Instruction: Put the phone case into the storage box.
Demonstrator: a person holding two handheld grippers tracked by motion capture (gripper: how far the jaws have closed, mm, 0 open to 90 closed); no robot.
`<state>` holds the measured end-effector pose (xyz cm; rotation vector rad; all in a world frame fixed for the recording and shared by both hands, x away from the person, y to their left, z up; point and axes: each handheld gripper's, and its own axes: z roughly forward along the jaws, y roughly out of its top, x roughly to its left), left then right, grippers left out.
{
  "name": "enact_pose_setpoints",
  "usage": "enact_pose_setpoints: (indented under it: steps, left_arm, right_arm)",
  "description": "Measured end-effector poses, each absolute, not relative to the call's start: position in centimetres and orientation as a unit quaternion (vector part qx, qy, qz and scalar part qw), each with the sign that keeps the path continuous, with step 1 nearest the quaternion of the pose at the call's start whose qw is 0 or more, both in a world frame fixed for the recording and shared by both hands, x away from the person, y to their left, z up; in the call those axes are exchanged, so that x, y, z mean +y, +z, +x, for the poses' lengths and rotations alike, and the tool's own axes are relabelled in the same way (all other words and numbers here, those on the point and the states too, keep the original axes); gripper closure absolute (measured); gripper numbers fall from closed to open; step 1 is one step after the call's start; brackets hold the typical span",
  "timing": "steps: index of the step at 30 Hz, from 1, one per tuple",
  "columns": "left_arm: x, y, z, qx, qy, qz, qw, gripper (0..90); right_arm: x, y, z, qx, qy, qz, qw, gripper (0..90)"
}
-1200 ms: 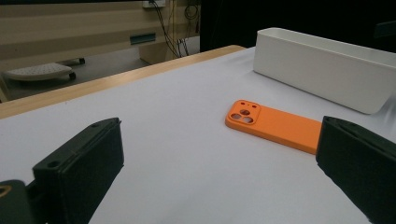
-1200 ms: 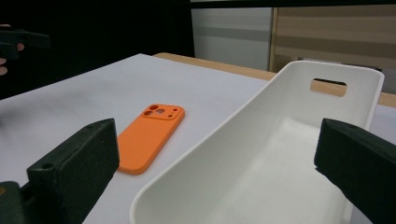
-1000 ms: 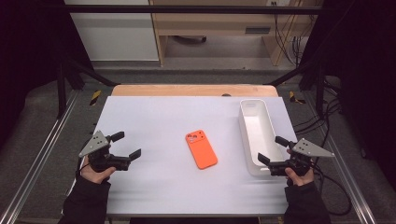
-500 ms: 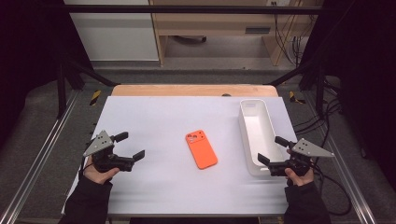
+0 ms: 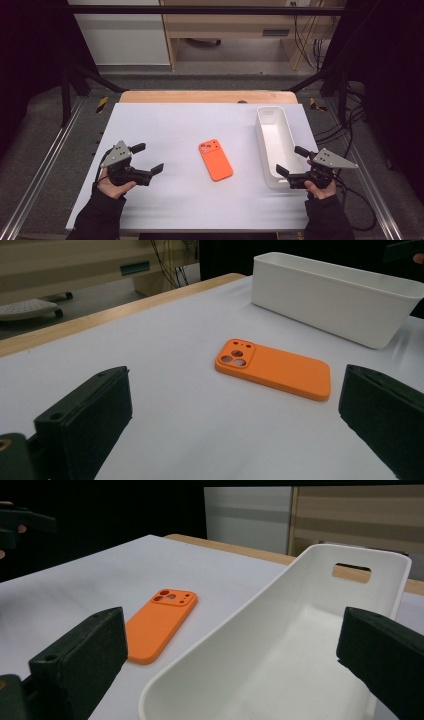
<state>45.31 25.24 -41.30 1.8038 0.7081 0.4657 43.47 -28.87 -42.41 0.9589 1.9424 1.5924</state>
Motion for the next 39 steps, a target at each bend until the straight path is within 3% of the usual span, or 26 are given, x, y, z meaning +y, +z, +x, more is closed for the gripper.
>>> enact_pose_setpoints:
  steps: [39]
  left_arm:
    - [18.3,-40.3,46.6,0.269,0.166,0.794,0.519,0.0]
  right_arm:
    - [-28.8,-42.5,43.5,0.710,0.568,0.348,0.229,0.4]
